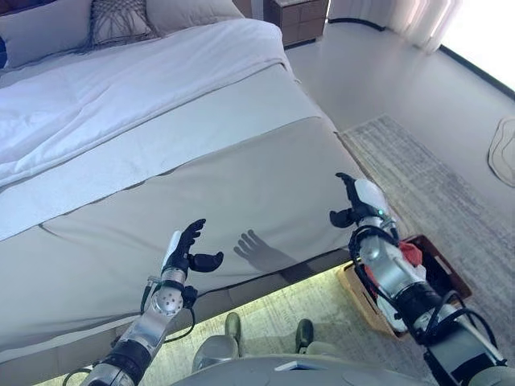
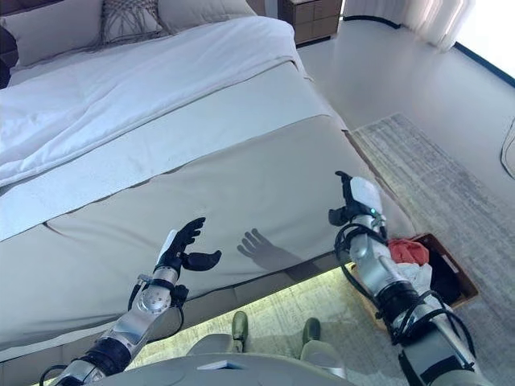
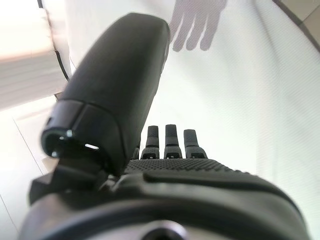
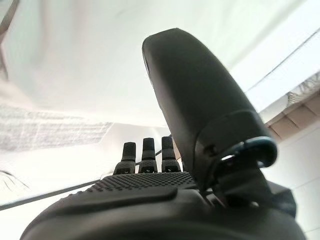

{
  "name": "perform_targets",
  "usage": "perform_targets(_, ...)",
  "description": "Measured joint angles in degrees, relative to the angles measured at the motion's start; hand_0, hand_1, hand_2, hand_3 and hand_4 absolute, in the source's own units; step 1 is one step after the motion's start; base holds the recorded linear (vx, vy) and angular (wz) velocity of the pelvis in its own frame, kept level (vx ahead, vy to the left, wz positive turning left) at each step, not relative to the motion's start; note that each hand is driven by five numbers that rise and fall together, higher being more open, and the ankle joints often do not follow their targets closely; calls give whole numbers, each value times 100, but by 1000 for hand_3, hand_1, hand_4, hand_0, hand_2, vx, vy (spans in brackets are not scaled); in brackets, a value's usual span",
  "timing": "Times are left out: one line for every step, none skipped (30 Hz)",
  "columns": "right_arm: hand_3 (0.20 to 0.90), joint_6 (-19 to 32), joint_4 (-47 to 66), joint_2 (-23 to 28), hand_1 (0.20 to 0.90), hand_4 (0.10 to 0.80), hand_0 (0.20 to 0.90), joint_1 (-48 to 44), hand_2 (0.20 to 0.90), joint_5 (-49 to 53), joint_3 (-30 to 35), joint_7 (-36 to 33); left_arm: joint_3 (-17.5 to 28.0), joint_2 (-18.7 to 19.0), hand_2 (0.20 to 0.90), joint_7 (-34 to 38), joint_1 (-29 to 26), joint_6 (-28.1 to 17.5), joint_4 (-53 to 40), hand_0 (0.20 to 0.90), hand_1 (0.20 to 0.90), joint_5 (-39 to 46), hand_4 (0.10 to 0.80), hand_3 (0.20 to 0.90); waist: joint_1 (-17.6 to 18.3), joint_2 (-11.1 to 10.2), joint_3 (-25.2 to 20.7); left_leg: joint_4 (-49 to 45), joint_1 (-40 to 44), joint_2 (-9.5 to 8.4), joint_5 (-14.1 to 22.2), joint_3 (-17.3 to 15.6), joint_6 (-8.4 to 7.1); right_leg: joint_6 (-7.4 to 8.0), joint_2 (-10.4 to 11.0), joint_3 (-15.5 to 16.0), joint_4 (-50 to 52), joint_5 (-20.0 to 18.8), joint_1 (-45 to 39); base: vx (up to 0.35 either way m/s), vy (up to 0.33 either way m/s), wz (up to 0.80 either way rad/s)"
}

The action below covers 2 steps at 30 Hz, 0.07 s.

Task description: Pick up the clothes from the bed and place them into the basket

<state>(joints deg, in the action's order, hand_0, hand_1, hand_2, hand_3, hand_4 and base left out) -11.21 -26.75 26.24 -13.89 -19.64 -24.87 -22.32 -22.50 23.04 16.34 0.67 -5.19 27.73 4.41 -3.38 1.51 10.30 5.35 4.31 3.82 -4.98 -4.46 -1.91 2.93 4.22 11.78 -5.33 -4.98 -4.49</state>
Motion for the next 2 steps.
perform_targets(900, 0, 0, -43, 900, 800, 900, 87, 900, 2, -38, 1, 0, -6, 900, -19, 0, 0, 0, 900, 900, 0, 800, 900, 0, -8, -10, 1, -9, -1, 2, 19, 3, 0, 1, 14, 0, 0, -2, 17, 16, 5)
perform_targets(900, 0, 0, -74, 900, 800, 900, 178, 900, 3, -87, 2, 0, -12, 900, -49, 1, 2, 0, 900, 900, 0, 800, 900, -8, -11, -18, 2, -14, -1, 13, 27, 21, 0, 1, 24, 0, 0, -2, 14, 13, 5)
